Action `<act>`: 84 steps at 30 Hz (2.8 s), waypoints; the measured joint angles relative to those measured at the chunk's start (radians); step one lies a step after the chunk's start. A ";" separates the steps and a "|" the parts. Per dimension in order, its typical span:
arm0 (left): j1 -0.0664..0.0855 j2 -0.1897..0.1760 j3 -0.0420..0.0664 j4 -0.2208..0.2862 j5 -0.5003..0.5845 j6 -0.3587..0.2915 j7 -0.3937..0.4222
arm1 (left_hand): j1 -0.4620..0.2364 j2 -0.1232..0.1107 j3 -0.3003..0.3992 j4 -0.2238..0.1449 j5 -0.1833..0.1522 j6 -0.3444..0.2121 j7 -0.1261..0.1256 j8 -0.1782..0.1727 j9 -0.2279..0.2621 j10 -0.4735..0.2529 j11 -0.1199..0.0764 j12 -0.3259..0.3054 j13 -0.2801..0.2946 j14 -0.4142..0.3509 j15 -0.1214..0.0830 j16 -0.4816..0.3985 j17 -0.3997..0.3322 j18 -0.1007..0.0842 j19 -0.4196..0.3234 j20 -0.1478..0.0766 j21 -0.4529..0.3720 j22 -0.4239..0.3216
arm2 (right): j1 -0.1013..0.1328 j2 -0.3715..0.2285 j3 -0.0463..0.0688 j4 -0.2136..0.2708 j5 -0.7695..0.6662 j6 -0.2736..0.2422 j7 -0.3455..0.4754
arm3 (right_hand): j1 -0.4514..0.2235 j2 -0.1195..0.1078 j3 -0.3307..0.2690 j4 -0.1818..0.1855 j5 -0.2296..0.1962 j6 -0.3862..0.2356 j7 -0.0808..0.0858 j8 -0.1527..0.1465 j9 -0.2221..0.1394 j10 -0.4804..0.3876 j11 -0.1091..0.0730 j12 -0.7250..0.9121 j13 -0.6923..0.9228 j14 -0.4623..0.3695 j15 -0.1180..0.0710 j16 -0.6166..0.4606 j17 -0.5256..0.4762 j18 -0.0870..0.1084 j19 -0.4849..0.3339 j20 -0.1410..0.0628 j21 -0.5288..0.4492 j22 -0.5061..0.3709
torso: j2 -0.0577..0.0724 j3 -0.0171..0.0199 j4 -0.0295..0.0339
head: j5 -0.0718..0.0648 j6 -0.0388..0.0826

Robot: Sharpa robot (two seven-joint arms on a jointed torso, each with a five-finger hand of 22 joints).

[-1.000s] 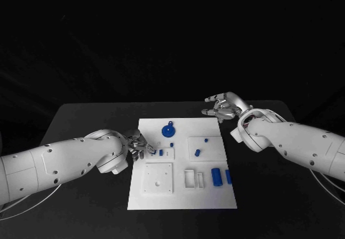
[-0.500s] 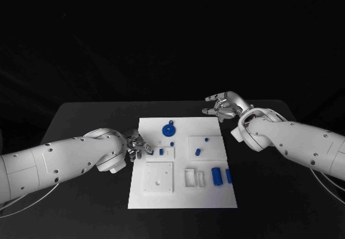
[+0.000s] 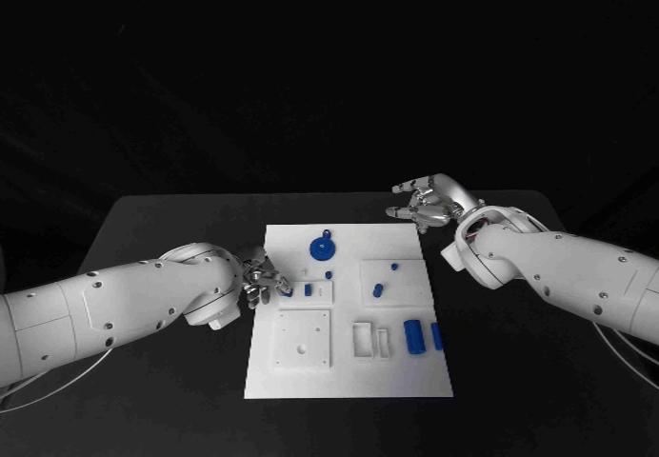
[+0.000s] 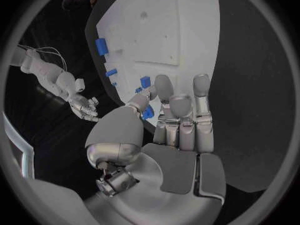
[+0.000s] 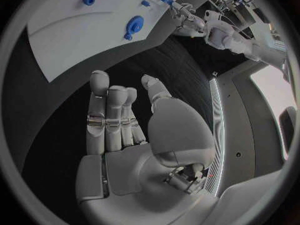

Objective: Assemble the parts on the task board

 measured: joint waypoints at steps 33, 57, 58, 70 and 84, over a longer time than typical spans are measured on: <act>-0.009 -0.004 -0.003 0.019 -0.015 -0.062 0.002 | 0.000 0.001 -0.001 -0.007 0.007 0.006 0.001 -0.003 0.002 0.009 0.002 0.009 0.003 0.008 0.000 0.012 0.012 0.000 -0.004 -0.004 0.008 0.000 | 0.000 -0.004 0.000 0.001 0.000 0.000 0.000 | 0.000 0.000 0.006 0.000 0.007 0.000 0.000 0.000 0.000 0.000 0.000 0.000 0.002 0.000 0.000 0.000 0.001 0.000 0.000 0.000 0.000 0.000 | 0.000 0.0002 0.0006 | -0.004 -0.003; -0.013 0.002 0.000 0.009 -0.021 -0.072 0.003 | 0.000 0.001 0.002 -0.005 0.001 0.007 0.000 -0.003 0.010 0.009 0.002 0.013 0.006 0.009 0.002 0.019 0.016 0.000 -0.004 -0.004 0.018 0.000 | 0.000 -0.005 0.000 0.001 0.000 0.000 0.000 | -0.004 -0.004 0.008 0.003 0.007 0.000 0.000 0.000 0.000 0.000 0.000 0.000 0.002 0.000 0.000 0.000 0.002 0.000 0.000 0.000 0.006 0.000 | 0.000 0.0002 -0.0002 | -0.007 -0.004; -0.013 0.003 0.000 0.009 -0.022 -0.071 0.003 | 0.000 0.001 0.004 -0.006 0.001 0.007 0.000 -0.003 0.010 0.009 0.002 0.013 0.006 0.009 0.002 0.019 0.017 0.000 -0.004 -0.004 0.018 0.000 | 0.000 -0.006 0.000 0.001 0.000 0.000 0.000 | -0.004 -0.004 0.008 0.003 0.007 0.000 0.000 0.000 0.000 0.000 0.000 0.000 0.002 0.000 0.000 0.000 0.002 0.000 0.000 0.000 0.006 0.000 | 0.000 0.0003 -0.0004 | -0.007 -0.005; -0.013 0.005 0.004 0.006 -0.038 -0.050 0.002 | 0.001 0.000 0.004 -0.007 0.005 0.007 0.000 -0.003 0.009 0.009 0.002 0.012 0.008 0.009 0.002 0.019 0.023 0.000 -0.004 -0.004 0.018 0.000 | 0.000 -0.005 0.000 0.000 0.000 0.000 0.000 | -0.004 -0.004 0.008 0.003 0.007 0.003 -0.003 0.000 0.000 0.000 0.000 0.000 0.003 0.000 0.000 0.000 0.002 0.000 0.000 0.000 0.006 0.000 | 0.001 0.0009 -0.0001 | -0.008 -0.010; -0.012 0.004 0.006 0.009 -0.050 -0.028 0.001 | 0.003 -0.002 0.003 -0.008 0.009 0.007 0.000 -0.004 0.011 0.009 0.002 0.017 0.011 0.008 0.003 0.023 0.028 0.000 -0.007 -0.007 0.018 0.000 | 0.000 -0.005 0.000 0.000 0.001 0.001 0.000 | -0.004 -0.004 0.011 0.000 0.014 0.003 -0.003 0.000 0.000 0.000 0.000 0.000 0.003 0.000 0.000 0.000 0.002 0.000 0.000 0.000 0.006 0.000 | 0.000 0.0006 0.0000 | -0.010 -0.013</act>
